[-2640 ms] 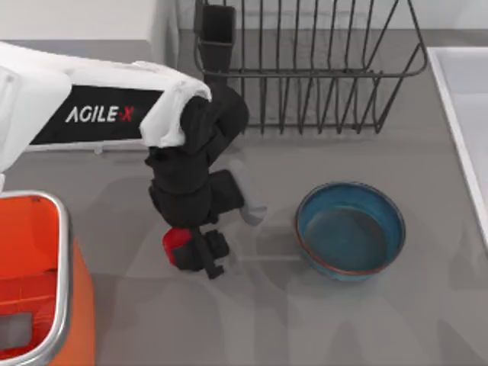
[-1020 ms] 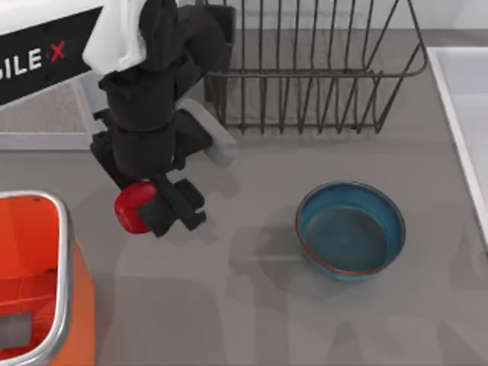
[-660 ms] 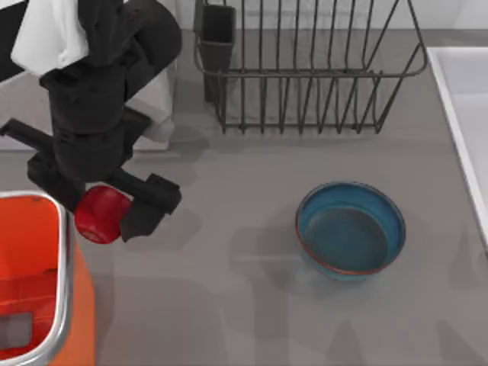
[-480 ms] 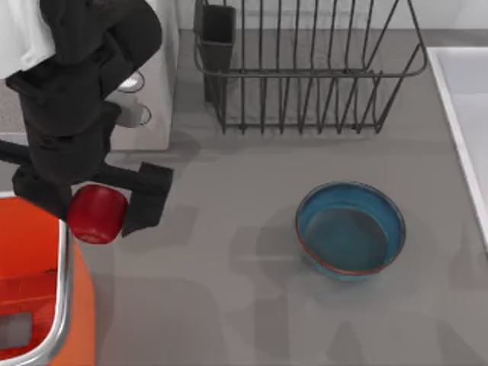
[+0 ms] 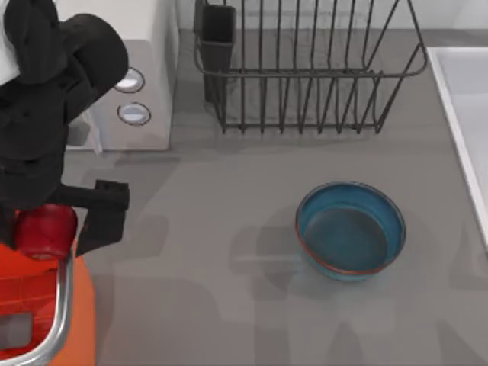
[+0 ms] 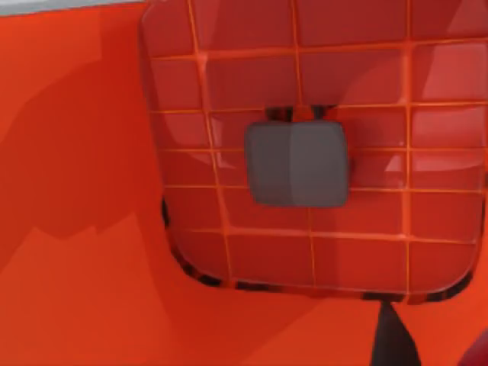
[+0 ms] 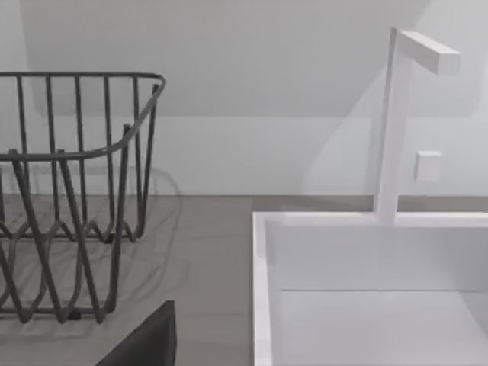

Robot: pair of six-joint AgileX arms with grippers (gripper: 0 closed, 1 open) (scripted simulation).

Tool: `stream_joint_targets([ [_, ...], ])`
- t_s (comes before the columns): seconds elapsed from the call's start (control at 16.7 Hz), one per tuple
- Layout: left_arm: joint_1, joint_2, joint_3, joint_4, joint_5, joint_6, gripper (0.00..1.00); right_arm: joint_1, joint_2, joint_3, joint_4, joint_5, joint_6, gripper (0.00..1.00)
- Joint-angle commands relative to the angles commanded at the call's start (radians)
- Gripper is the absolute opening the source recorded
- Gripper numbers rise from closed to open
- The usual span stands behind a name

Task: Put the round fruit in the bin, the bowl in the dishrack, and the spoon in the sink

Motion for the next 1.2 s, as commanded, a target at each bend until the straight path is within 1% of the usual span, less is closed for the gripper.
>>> stream_joint_targets([
  [0.06,-0.031,-0.002,0.05,0.049,0.083,-0.047,0.0,0.0,0.0,0.0,0.0,0.0,0.0,1.0],
  [0.12,-0.029,-0.003,0.047,0.052,0.082,-0.046,0.0,0.0,0.0,0.0,0.0,0.0,0.0,1.0],
  [0.3,0.0,-0.011,-0.025,0.107,0.06,-0.021,0.0,0.0,0.0,0.0,0.0,0.0,0.0,1.0],
  [0.54,0.048,-0.024,-0.214,0.223,0.006,0.045,0.0,0.0,0.0,0.0,0.0,0.0,0.0,1.0],
  [0.66,0.068,-0.029,-0.274,0.269,-0.014,0.07,0.0,0.0,0.0,0.0,0.0,0.0,0.0,1.0],
  [0.96,0.076,-0.031,-0.291,0.285,-0.021,0.077,0.0,0.0,0.0,0.0,0.0,0.0,0.0,1.0],
  [1.2,0.076,-0.031,-0.291,0.285,-0.021,0.077,0.3,0.0,0.0,0.0,0.0,0.0,0.0,1.0],
])
